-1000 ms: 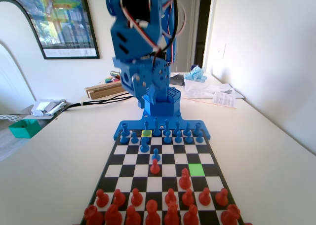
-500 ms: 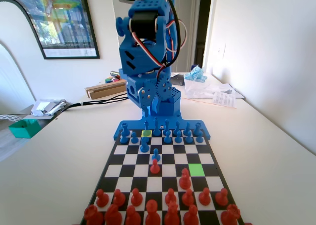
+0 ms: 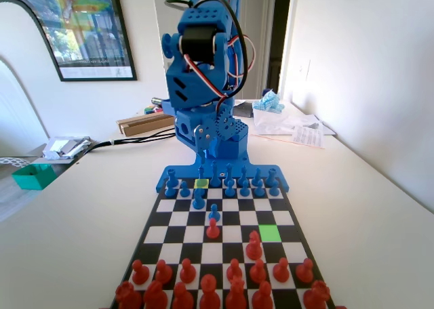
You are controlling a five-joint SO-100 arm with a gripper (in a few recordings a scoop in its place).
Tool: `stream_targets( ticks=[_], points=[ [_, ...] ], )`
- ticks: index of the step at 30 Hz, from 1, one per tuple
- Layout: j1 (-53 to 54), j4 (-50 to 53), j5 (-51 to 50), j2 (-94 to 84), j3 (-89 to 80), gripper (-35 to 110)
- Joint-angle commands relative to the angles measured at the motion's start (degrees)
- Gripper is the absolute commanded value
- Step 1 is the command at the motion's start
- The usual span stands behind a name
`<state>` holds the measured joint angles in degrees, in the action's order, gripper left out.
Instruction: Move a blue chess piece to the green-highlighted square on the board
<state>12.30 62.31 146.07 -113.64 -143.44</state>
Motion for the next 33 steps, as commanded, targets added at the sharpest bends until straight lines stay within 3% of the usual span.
stream_targets(
  ticks=[1, 9, 33],
  points=[
    [-0.3, -0.4, 3.2, -4.3, -1.3, 14],
    [2.5, -3.5, 9.1, -6.3, -5.3, 14],
    [5.4, -12.2, 14.4, -3.5, -10.9, 14]
  ],
)
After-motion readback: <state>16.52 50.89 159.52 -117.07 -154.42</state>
